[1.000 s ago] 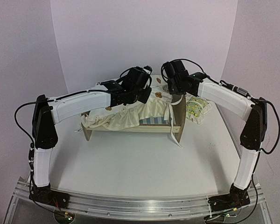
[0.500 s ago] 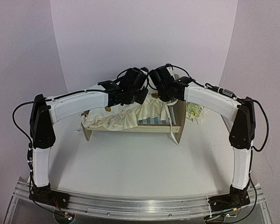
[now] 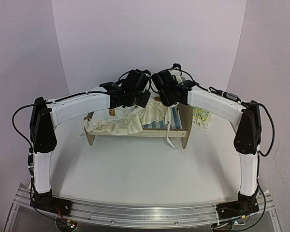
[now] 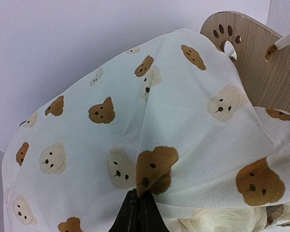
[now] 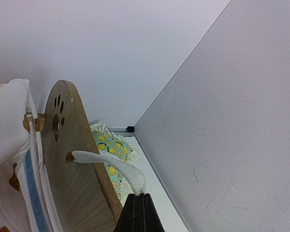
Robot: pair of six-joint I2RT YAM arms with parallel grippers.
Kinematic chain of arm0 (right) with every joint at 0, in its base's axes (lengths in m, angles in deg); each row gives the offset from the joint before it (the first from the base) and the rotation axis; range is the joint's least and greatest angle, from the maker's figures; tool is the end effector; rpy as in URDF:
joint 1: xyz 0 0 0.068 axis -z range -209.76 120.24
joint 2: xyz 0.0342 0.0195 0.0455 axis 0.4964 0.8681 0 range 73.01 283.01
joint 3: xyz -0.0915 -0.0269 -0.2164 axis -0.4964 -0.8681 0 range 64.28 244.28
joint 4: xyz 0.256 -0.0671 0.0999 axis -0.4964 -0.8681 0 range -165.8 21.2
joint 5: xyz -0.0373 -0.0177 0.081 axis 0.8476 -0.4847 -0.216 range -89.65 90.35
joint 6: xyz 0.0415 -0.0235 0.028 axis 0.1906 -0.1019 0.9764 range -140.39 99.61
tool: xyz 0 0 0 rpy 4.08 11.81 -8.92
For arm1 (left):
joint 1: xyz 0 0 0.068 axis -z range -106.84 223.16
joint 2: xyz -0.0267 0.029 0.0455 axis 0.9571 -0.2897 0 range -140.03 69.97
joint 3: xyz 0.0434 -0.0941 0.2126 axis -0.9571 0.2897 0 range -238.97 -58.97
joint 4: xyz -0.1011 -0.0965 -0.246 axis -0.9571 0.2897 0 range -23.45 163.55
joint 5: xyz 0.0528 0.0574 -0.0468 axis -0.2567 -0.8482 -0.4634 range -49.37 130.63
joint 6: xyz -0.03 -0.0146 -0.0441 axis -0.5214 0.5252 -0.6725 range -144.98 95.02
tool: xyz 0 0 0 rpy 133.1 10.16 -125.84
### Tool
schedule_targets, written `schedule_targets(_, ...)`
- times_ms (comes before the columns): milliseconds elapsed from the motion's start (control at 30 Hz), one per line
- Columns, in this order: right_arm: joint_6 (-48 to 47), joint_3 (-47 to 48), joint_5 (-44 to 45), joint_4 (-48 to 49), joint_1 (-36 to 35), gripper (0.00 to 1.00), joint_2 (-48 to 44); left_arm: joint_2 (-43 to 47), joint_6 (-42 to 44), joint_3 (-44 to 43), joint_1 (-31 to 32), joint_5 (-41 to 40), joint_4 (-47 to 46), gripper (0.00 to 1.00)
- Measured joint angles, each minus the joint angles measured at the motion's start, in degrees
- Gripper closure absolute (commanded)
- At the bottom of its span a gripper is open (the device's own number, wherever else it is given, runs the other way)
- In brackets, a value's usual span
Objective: Set up the pet bed
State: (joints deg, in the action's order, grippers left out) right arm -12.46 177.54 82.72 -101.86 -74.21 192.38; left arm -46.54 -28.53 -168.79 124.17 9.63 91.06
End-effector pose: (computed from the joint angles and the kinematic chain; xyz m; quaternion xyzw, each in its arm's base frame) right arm 0.3579 0.2989 0.2920 0.0553 0.7341 -0.3912 0.5522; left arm 0.3202 -0.3647 0.2893 0.2177 0.8214 -0.0099 0.5271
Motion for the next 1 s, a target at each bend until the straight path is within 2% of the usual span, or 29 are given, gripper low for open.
schedule_targets(667,-0.5,-5.8,0.3,1.0,-0.4,0.95,1.4,0.0,-1.1,0.0,-0.1,4.5,1.2,0.96)
schedule_targets(1000,3.6,-9.2,-4.7,-0.6,-0.5,0.94,1.3,-0.2,-1.2,0.1,-0.6,5.6,3.6,0.97)
